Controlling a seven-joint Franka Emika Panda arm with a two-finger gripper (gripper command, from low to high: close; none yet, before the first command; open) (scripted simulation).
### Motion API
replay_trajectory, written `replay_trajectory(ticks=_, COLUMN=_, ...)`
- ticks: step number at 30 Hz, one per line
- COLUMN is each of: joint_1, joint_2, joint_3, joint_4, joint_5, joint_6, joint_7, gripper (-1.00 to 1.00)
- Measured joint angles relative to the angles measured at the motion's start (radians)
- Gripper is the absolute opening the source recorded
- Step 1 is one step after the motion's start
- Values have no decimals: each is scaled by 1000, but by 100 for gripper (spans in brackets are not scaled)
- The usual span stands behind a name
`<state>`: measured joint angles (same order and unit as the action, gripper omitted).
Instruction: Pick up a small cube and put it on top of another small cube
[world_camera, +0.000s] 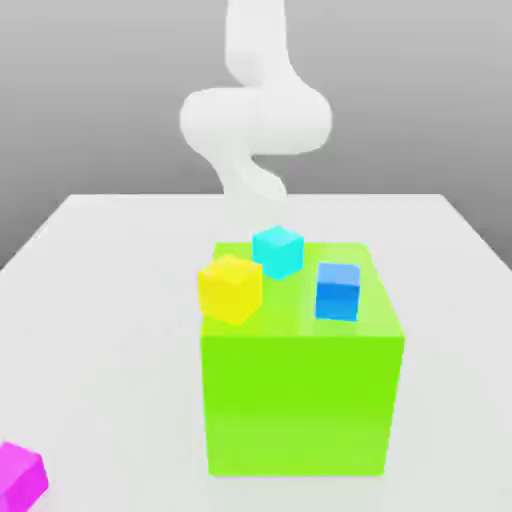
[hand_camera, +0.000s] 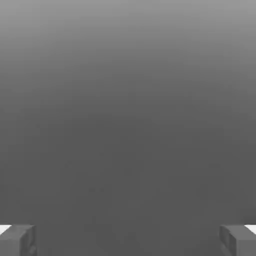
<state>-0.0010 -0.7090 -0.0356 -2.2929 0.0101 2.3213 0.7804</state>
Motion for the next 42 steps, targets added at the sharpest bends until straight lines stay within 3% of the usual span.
replay_trajectory(ticks=18, joint_1=-64, joint_2=659, joint_3=-233, joint_4=52, joint_5=154, joint_6=153, joint_7=-200, gripper=0)
replay_trajectory(ticks=30, joint_1=-204, joint_2=1089, joint_3=-277, joint_4=85, joint_5=229, joint_6=257, joint_7=-313, gripper=0)
replay_trajectory(ticks=34, joint_1=-256, joint_2=1233, joint_3=-228, joint_4=113, joint_5=282, joint_6=353, joint_7=-356, gripper=0)
replay_trajectory(ticks=35, joint_1=-267, joint_2=1260, joint_3=-215, joint_4=119, joint_5=294, joint_6=373, joint_7=-365, gripper=-100)
replay_trajectory(ticks=42, joint_1=-268, joint_2=1262, joint_3=-214, joint_4=119, joint_5=295, joint_6=373, joint_7=-366, gripper=-100)
